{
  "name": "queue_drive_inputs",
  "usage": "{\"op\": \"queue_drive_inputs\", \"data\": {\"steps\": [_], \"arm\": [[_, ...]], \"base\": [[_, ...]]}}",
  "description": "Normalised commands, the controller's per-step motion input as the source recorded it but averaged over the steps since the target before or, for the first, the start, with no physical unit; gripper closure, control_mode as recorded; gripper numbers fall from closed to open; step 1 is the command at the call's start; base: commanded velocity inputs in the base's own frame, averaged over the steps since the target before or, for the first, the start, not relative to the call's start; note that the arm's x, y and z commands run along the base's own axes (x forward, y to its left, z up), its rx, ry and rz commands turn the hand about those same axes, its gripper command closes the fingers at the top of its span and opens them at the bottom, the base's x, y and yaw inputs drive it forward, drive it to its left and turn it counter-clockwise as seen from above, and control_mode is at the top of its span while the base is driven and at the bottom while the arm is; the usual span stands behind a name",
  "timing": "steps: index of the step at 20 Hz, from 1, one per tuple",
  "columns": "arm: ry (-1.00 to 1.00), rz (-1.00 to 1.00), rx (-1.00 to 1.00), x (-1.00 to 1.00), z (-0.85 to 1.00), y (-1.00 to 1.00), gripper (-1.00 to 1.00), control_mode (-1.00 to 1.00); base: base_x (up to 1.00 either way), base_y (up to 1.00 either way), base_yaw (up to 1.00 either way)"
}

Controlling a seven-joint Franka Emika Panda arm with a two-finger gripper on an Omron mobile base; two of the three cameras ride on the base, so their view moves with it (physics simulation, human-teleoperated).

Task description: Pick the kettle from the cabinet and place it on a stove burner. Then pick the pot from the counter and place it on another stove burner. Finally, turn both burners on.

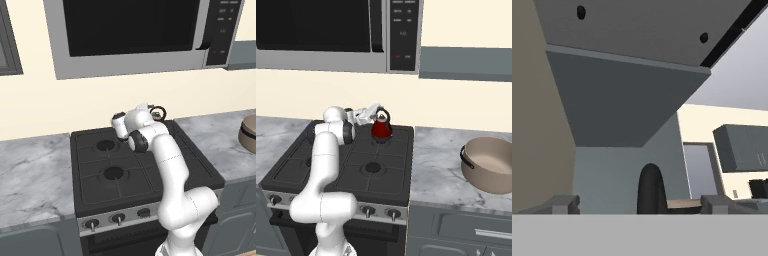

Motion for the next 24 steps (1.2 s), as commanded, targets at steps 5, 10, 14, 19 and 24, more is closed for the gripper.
{"op": "queue_drive_inputs", "data": {"steps": [5, 10, 14, 19, 24], "arm": [[0.00, -0.01, 0.00, 0.00, -0.15, 0.00, -1.00, -1.00], [0.00, 0.00, 0.00, 0.00, -0.02, 0.08, -1.00, -1.00], [0.00, 0.00, 0.00, 0.00, -0.01, 0.16, -1.00, -1.00], [0.00, 0.00, 0.00, 0.00, 0.00, 0.22, -1.00, -1.00], [-0.03, 0.00, 0.00, 0.00, 0.00, 0.22, -1.00, -1.00]], "base": [[0.00, 0.00, 0.00], [0.00, 0.00, 0.00], [0.00, 0.00, 0.00], [0.00, 0.00, 0.00], [0.00, 0.00, 0.00]]}}
